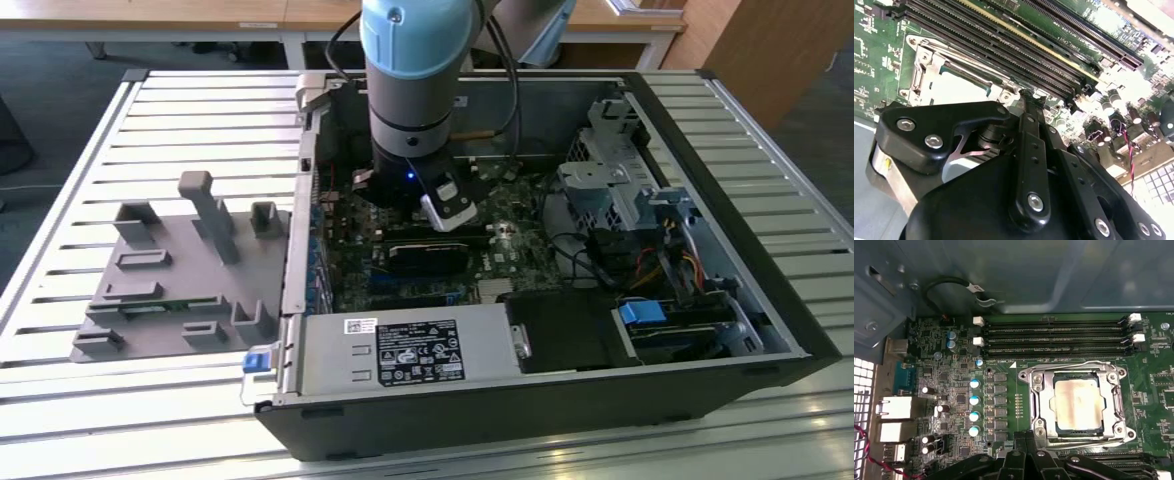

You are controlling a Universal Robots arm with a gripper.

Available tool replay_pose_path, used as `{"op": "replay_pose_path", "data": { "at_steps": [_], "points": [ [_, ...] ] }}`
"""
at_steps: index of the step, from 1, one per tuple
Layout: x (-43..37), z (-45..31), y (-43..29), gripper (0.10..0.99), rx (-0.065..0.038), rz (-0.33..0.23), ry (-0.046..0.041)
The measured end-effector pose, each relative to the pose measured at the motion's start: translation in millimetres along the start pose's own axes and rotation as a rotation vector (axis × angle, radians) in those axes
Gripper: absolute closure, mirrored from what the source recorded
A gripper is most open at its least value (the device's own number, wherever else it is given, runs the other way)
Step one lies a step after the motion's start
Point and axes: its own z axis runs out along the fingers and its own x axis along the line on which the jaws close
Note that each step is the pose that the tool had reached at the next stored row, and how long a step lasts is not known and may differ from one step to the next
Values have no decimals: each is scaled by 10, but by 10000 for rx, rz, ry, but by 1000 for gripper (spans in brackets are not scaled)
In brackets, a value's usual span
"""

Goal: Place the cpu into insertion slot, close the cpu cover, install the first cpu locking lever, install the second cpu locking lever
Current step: 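Install the second cpu locking lever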

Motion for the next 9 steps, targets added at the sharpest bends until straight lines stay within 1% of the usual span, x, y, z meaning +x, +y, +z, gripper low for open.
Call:
{"op": "replay_pose_path", "data": {
  "at_steps": [3,9],
  "points": [
    [0,-20,5,980,0,0,0],
    [0,-25,6,980,0,0,0]
  ]
}}
